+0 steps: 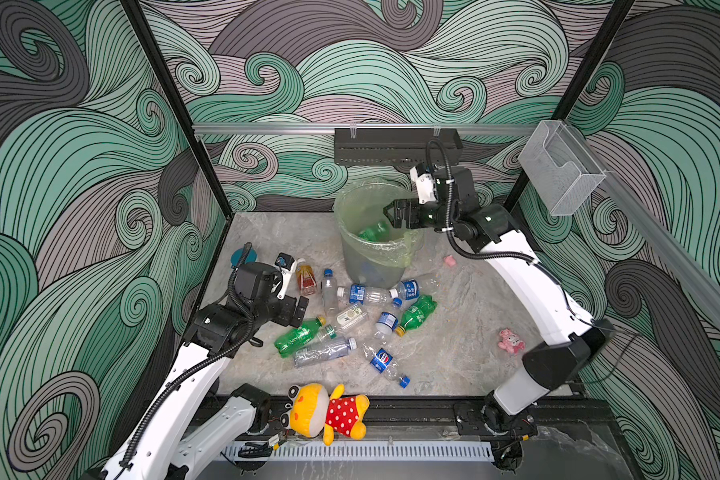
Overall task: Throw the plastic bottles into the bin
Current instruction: 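Release the soda bottle into the bin while the left gripper reaches for another, then lower the left gripper onto the small yellow-capped green bottle and grasp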
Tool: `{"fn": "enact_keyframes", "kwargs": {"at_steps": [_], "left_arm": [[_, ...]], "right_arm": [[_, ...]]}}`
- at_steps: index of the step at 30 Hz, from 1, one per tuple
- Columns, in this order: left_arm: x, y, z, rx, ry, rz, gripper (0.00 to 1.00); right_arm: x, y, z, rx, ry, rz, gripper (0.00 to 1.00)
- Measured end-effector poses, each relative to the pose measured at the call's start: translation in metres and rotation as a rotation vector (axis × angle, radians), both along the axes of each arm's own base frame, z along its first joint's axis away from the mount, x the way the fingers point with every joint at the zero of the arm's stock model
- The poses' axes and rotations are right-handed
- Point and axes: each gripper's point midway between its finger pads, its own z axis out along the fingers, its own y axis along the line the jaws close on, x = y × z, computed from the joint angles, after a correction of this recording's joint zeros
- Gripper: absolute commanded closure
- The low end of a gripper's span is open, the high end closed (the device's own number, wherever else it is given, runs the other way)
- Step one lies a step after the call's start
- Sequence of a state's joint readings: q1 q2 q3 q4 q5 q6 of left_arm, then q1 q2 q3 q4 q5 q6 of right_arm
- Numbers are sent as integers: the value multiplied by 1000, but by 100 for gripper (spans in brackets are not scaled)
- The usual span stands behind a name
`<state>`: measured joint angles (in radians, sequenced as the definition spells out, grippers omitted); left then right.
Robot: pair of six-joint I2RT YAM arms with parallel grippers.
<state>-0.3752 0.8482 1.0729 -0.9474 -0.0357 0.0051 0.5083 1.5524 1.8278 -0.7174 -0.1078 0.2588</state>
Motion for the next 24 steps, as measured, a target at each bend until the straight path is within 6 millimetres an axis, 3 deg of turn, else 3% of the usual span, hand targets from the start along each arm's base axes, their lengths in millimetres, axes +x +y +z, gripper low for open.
{"fn": "enact_keyframes", "kwargs": {"at_steps": [5,7,10,14,17,24], "left_arm": [[2,-3,1,14,38,-16,1],[4,-4,-4,30,67,-24,1],[3,-5,-17,64,130,-44,1],[-1,-2,-29,112,187,-69,1],[-3,1,-37,159,224,-88,1],[-4,2,-61,246,333,-157,1]], "right_arm": [[-52,-37,32,38,-104,-17,0],[-67,-48,32,44,-123,-29,0],[-79,-59,9,27,-95,-52,0],[-86,-74,-48,-34,10,-102,0],[-94,-87,-77,-61,66,-138,0],[-114,-106,-93,-52,71,-180,0]]}}
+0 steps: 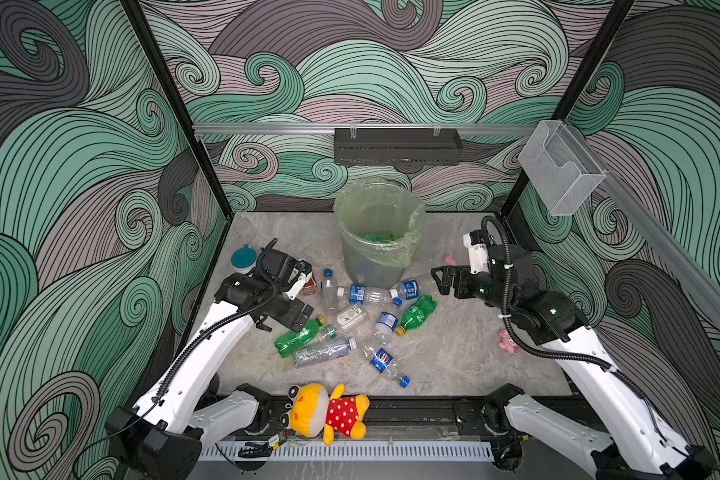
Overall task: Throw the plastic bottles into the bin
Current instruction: 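Lower the left gripper onto the small yellow-capped green bottle and grasp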
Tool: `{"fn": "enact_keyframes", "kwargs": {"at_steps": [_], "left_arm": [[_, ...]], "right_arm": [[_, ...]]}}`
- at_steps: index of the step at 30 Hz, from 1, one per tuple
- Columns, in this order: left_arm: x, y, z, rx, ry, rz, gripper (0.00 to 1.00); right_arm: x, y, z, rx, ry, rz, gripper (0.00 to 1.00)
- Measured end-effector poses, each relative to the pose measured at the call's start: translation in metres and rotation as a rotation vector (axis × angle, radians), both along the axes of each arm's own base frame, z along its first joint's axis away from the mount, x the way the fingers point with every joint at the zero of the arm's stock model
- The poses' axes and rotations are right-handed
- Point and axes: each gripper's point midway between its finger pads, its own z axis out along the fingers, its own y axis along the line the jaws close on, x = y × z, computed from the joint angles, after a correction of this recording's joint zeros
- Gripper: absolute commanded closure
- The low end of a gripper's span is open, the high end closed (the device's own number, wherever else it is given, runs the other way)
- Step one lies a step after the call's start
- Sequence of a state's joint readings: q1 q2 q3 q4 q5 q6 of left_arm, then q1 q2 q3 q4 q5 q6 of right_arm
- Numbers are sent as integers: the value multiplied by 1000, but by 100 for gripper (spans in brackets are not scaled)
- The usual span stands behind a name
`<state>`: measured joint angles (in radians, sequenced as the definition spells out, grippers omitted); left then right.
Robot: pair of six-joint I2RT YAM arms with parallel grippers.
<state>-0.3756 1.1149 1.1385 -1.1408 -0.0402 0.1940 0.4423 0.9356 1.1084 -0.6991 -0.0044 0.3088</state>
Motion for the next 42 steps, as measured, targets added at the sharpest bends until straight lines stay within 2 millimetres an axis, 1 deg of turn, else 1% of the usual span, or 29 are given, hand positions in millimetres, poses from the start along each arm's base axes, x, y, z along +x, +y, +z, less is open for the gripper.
{"fn": "enact_keyframes", "kwargs": {"at_steps": [2,7,9,15,23,28,34,38,42], "left_arm": [[1,-1,-5,14,19,-15,2],[-1,-1,-16,49,40,-57,3],[-2,-1,-21,61,45,-73,3],[-4,1,-42,90,62,-104,3],[3,-3,-63,99,64,-120,6],[9,-7,-75,96,77,-127,10],[13,-10,-95,126,138,-139,15],[13,-9,-110,157,189,-138,17],[12,-6,-125,193,251,-136,20]], "right_arm": [[-3,-2,-9,-2,16,-5,0],[-11,-7,-39,-26,81,-15,0],[-14,-9,-44,-29,93,-16,0],[-18,-11,-37,-17,70,-19,0],[-20,-12,-35,-12,60,-19,0],[-25,-15,-40,-13,61,-22,0],[-28,-17,-45,-17,70,-24,0],[-30,-19,-43,-13,60,-27,0],[-31,-22,-46,-17,57,-37,0]]}}
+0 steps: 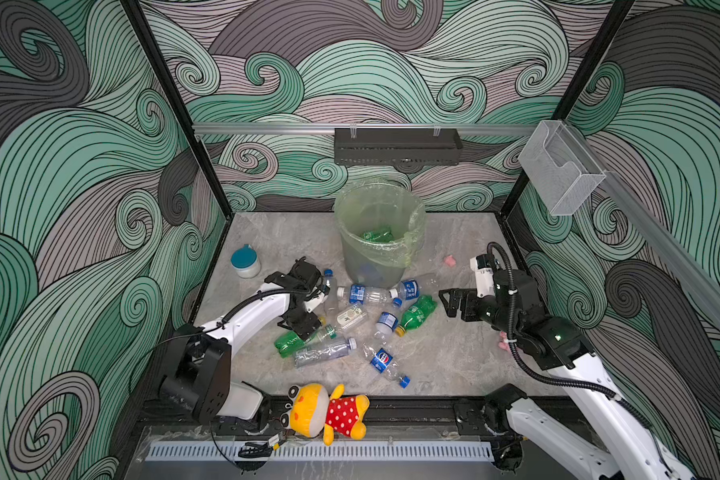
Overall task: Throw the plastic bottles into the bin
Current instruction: 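Lower the left gripper onto the small yellow-capped green bottle and grasp, then lift the small green bottle with the left gripper over the bin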
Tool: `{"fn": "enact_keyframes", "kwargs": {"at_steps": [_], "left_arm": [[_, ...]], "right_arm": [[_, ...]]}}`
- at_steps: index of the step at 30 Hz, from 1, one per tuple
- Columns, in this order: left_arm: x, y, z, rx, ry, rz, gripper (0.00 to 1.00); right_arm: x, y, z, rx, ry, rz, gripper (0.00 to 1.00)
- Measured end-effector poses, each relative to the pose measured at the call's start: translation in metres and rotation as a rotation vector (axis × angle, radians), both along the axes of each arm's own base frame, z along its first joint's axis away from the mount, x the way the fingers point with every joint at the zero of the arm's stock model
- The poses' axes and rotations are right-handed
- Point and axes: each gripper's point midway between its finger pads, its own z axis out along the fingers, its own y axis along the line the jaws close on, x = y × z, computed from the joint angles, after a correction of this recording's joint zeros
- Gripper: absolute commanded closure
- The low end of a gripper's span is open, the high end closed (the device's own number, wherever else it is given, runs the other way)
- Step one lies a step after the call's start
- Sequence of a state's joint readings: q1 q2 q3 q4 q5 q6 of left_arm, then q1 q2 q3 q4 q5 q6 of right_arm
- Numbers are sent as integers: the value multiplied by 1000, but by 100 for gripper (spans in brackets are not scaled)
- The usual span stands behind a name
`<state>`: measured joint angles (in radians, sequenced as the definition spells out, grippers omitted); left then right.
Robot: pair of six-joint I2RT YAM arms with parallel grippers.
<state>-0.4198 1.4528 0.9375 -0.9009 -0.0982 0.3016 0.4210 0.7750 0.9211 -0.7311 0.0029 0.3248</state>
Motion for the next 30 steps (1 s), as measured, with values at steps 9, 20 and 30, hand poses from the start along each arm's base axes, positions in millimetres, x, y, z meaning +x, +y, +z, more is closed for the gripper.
{"fn": "enact_keyframes", "kwargs": {"at_steps": [9,20,30], "left_arm": [[-5,3,-27,77,105,0,29],[-6,6,-29,95,112,13,40],[3,5,-4,62,7,42,45]], "right_arm": [[0,-6,-4,-16,3,-21,0],[0,-11,-10,-30,13,-33,0],[1,-14,-11,-34,14,-47,0]]}}
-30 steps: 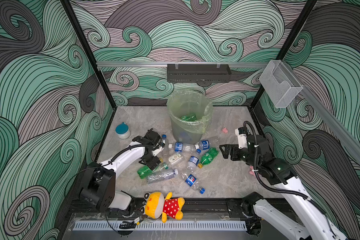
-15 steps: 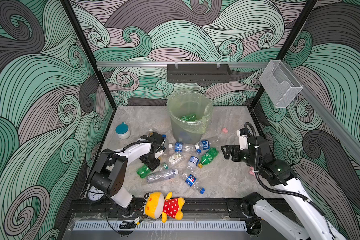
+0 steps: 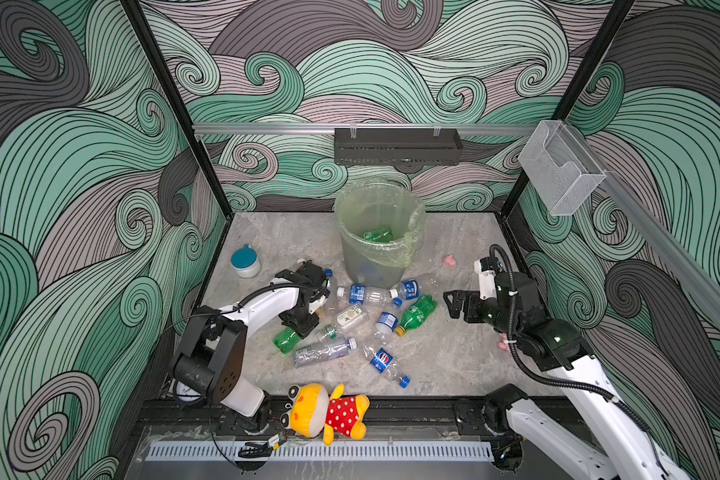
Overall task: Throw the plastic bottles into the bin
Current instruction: 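Lift the small green bottle with the left gripper over the bin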
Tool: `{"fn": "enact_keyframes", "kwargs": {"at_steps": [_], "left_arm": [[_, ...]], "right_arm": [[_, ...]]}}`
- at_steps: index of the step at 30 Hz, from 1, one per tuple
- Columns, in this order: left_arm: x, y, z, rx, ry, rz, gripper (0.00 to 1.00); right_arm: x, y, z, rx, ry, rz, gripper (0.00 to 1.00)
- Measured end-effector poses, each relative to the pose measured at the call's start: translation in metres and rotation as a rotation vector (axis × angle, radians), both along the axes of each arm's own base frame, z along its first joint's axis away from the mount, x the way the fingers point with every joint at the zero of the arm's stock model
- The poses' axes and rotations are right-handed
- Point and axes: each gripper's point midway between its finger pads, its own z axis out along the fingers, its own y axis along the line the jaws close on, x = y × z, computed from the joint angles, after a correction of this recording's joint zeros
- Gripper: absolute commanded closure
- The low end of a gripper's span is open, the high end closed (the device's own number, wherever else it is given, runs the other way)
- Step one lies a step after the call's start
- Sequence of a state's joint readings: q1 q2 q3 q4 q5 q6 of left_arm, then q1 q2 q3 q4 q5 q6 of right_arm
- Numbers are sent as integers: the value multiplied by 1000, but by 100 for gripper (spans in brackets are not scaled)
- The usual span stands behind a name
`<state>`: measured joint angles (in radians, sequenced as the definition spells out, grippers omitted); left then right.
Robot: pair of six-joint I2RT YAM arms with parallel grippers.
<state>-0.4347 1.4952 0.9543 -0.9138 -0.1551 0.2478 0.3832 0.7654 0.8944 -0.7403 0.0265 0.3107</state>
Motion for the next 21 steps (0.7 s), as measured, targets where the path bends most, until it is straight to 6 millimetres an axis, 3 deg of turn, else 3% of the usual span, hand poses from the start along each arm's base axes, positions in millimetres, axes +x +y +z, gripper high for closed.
{"fn": "enact_keyframes", "kwargs": {"at_steps": [13,21], "left_arm": [[12,12,99,-181,-370,116,50],[5,1,195,-443,-688,152,46]], "right_arm": [[8,1,-9,-14,40,-3,0],[9,6,-6,13,40,9,0]]}}
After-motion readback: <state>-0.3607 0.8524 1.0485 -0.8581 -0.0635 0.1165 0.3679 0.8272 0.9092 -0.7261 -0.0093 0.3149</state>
